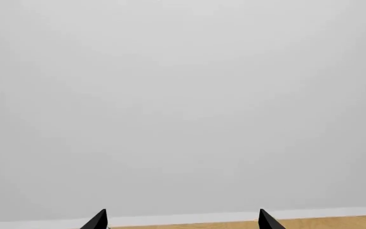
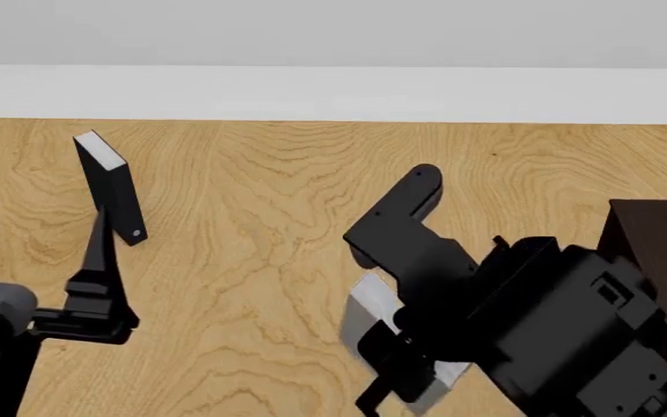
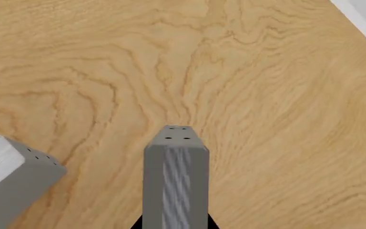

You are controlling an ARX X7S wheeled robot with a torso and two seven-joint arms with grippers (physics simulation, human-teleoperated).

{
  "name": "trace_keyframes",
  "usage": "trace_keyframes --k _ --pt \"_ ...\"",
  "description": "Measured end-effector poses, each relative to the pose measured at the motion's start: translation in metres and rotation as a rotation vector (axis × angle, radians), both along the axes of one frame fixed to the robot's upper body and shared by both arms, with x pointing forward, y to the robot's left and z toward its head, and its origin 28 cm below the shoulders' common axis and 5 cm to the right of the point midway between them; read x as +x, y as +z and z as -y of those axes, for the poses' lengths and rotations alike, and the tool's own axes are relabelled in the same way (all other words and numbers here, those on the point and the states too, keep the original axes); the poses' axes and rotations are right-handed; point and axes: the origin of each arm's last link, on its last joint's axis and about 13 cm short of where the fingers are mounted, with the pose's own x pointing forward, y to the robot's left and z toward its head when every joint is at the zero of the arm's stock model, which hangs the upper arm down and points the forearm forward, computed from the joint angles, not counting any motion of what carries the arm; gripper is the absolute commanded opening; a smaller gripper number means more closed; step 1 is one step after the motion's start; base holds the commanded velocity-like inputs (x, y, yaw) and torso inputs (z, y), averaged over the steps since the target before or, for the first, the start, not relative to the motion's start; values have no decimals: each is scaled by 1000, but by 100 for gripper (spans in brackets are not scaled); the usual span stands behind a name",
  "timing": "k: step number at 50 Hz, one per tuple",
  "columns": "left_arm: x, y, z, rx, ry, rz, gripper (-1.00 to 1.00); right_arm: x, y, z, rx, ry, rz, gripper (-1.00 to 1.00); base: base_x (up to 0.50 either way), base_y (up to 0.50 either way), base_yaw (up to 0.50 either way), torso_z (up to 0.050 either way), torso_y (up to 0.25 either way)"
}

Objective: Pick up the book on the right and place it on the cabinet shelf.

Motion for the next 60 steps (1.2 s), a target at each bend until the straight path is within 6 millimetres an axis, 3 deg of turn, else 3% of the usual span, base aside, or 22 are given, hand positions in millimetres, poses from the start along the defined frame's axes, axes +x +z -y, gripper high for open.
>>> trace_keyframes --k 15,28,39,60 --pt "-8 9 -5 -19 11 21 100 -4 13 -7 -17 -130 132 -100 0 0 0 0 1" --pt "-14 17 -8 -36 12 39 100 10 12 -24 -42 -294 212 -100 0 0 0 0 2" --pt "-18 21 -10 -52 9 48 100 19 -9 -47 -75 -390 261 -100 0 0 0 0 1" --pt "-22 25 -11 -71 0 56 100 21 -57 -76 -333 -490 395 -100 0 0 0 0 1"
